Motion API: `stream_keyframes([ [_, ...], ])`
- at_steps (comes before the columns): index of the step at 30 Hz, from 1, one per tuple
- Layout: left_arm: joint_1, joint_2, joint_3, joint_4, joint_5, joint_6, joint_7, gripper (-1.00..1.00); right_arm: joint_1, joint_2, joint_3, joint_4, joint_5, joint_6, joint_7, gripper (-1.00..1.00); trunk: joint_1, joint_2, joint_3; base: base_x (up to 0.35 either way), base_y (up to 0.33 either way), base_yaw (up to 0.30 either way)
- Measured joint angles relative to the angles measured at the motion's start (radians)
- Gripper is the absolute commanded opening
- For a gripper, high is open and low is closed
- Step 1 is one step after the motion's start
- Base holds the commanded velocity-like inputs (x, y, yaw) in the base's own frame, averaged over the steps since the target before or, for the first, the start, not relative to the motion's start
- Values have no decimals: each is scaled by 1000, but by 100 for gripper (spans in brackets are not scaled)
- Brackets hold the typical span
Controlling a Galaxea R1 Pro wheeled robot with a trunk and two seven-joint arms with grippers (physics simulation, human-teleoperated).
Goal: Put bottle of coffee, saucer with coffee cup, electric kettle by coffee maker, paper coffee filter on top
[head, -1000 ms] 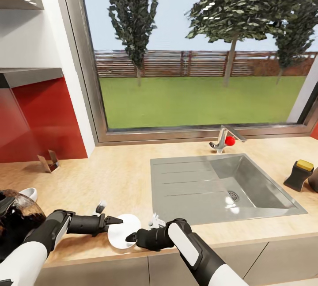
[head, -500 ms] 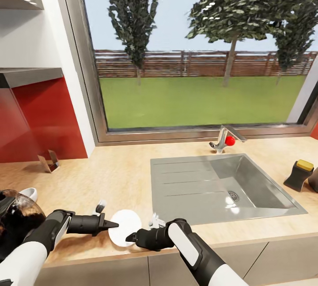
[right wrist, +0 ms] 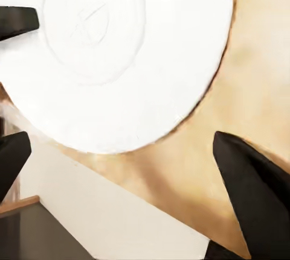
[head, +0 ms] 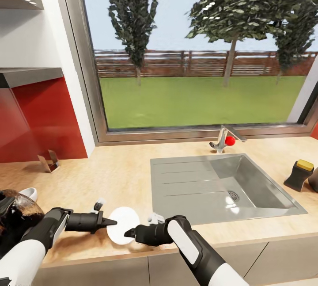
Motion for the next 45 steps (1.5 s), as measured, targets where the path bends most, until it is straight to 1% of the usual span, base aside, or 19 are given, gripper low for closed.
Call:
stream_keyframes([
  [4, -15, 4, 2, -6, -5, -1, -2, -100, 0, 0, -5, -59, 4, 0, -2, 100, 0, 0, 0, 0, 0, 0],
  [6, -43, 7, 3, -6, -4, 0, -3, -100, 0, 0, -8, -86, 4, 0, -3, 100, 0, 0, 0, 0, 0, 0],
  [7, -49, 8, 3, -6, -5, 0, -3, -100, 0, 0, -8, -91, 4, 0, -3, 100, 0, 0, 0, 0, 0, 0],
  [8, -68, 16, 4, -6, -4, 6, -3, -100, 0, 0, -9, -112, 4, 0, -4, 100, 0, 0, 0, 0, 0, 0],
  [9, -91, 31, 4, -8, 4, 27, -3, -100, 0, 0, -10, -135, 4, 0, -5, 100, 0, 0, 0, 0, 0, 0],
  [11, -106, 44, 3, -8, 10, 40, -3, -100, 0, 0, -10, -149, 5, 1, -5, 100, 0, 0, 0, 0, 0, 0],
  [13, -130, 72, 3, -8, 26, 54, -3, -100, -1, 0, -10, -173, 5, 1, -5, 100, 0, 0, 0, 0, 0, 0],
  [14, -134, 78, 3, -7, 29, 56, -3, -100, -1, 0, -10, -176, 5, 1, -5, 100, 0, 0, 0, 0, 0, 0],
  [17, -156, 113, 3, -7, 53, 71, -3, -100, -1, 0, -11, -186, 5, 2, -6, 100, 0, 0, 0, 0, 0, 0],
  [19, -168, 154, 4, -9, 66, 93, -3, -100, -1, 0, -12, -207, 4, 1, -5, 100, 0, 0, 0, 0, 0, 0],
  [20, -170, 179, 4, -9, 70, 100, -3, -100, -1, 0, -14, -241, 4, 1, -5, 100, 0, 0, 0, 0, 0, 0],
  [24, -169, 184, 4, -9, 72, 102, -4, -100, -1, 0, -15, -251, 6, 1, -5, 100, 0, 0, 0, -27, -53, 0],
  [31, -164, 181, 3, -9, 72, 101, -4, -100, -1, 0, -13, -252, 7, 0, -4, 100, 1, 0, 0, -186, -206, -13],
  [45, -162, 180, 7, -9, 72, 101, -5, -100, -1, 0, -12, -252, 7, 1, -4, 100, 1, 0, 7, -274, -180, -262],
])
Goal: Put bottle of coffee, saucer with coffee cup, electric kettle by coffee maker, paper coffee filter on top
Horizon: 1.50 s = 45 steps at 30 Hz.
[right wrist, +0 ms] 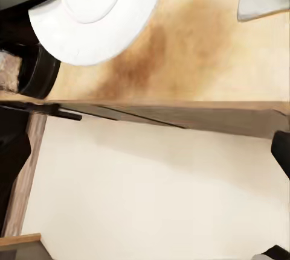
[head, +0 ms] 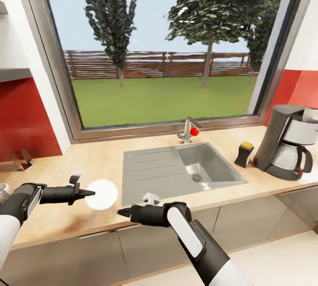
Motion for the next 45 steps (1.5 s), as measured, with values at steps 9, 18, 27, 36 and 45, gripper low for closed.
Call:
stream_keyframes([
  [9, 1, 0, -2, 0, 0, -3, 0, -100, 0, 0, 2, 1, 0, 0, 1, 100, 0, 0, 4, -279, -169, -281],
  [18, 0, 0, 1, 0, 1, -4, -2, -100, 0, 0, 4, 6, 0, 0, 1, 100, 0, 0, 4, -278, -170, -249],
  [27, -4, 0, 1, -1, 74, -2, -36, -100, 1, 0, 7, 169, 11, 0, 0, 100, 0, 0, 4, -230, -137, -178],
  [36, 2, -16, 6, -1, 85, -7, -30, -100, 1, -13, 7, 632, 214, -64, 7, 100, 0, 0, 4, -26, -10, -66],
  [45, -8, -106, 141, -1, 82, -8, 136, -100, 16, -178, 5, 1098, 465, -684, 30, 100, 0, 0, 4, 0, 0, -2],
])
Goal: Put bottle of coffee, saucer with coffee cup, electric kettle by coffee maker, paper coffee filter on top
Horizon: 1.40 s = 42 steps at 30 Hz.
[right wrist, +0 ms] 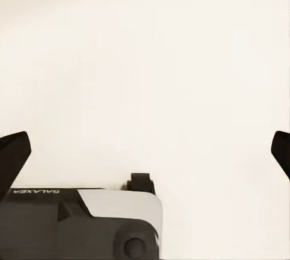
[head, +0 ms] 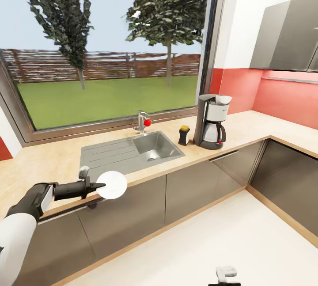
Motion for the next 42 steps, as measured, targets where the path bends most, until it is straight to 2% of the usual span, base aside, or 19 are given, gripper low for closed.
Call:
stream_keyframes([
  [2, 3, -27, 71, 0, 2, -4, 91, -100, 9, -4, 0, 8, 8, -25, 39, 100, 0, 0, 0, 0, 0, 0],
  [4, 7, -65, 141, 0, 6, -10, 170, -100, 15, -3, 0, 10, 12, -35, 93, 100, 0, 0, 0, 0, 0, 0],
  [5, 8, -74, 156, 0, 7, -14, 187, -100, 16, -3, 0, 10, 12, -36, 108, 100, 0, 0, 0, 0, 0, 0],
  [6, 10, -102, 190, 0, 8, -32, 226, -100, 19, -1, 1, 11, 13, -39, 145, 100, 0, 0, 0, 0, 0, 0],
  [8, 12, -145, 218, 0, 12, -80, 262, -100, 26, 0, 1, 12, 14, -41, 175, 100, 0, 0, 0, 0, 0, 0],
  [10, 12, -173, 224, 0, 12, -101, 271, -100, 32, 0, 1, 11, 14, -42, 182, 100, 0, 0, 0, 0, 0, 0],
  [15, 14, -277, 223, -43, 13, -123, 280, -100, 58, 1, 0, 10, 13, -45, 182, 100, 0, 0, 0, 0, 0, 0],
  [17, 21, -359, 215, -141, 8, -127, 306, -100, 62, 2, -2, 10, 13, -43, 180, 100, 0, 0, 0, 0, 0, -119],
  [19, 22, -383, 206, -157, 3, -131, 332, -100, 64, 2, -2, 10, 13, -43, 179, 100, 0, 0, 0, 0, 0, -206],
  [28, 22, -408, 136, -167, 9, -132, 348, -100, 78, 5, -4, 10, 11, -47, 165, 100, 0, 0, 0, 0, 0, -256],
  [36, 22, -409, 130, -166, 12, -128, 337, -100, 91, 6, -4, 10, 12, -50, 163, 100, 0, 0, 0, 1, -10, -267],
  [42, 22, -407, 130, -166, 12, -128, 334, -100, 92, 5, -5, 10, 10, -50, 162, 100, 0, 0, 0, 86, -194, -267],
])
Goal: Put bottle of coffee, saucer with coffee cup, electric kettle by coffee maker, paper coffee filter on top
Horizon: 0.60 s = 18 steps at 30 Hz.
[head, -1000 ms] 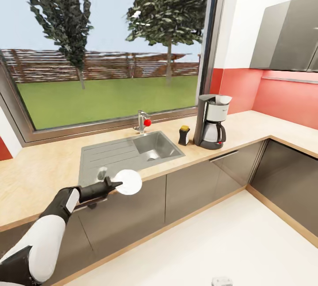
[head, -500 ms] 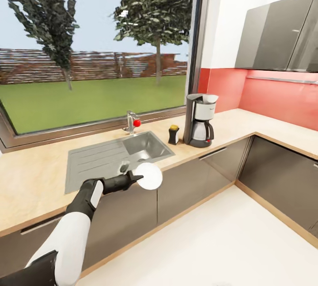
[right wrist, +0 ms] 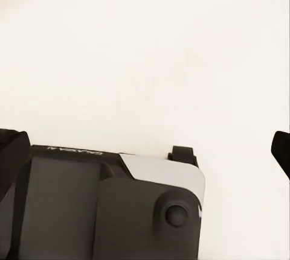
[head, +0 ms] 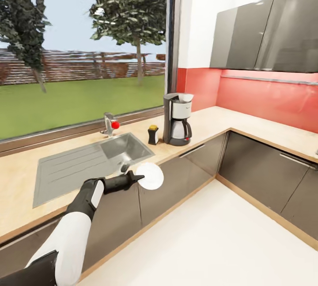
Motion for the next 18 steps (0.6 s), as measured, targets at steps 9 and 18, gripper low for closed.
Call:
stream_keyframes([
  [9, 0, -2, 0, 6, 1, 0, -4, -100, 46, -1, 0, 2, -3, -2, -136, 100, 0, 0, 0, 153, -248, -265],
  [18, 0, -1, 1, 10, 0, 0, -24, -100, 76, 3, 1, -3, -4, -3, -138, 100, 0, 0, 0, 181, -238, -51],
])
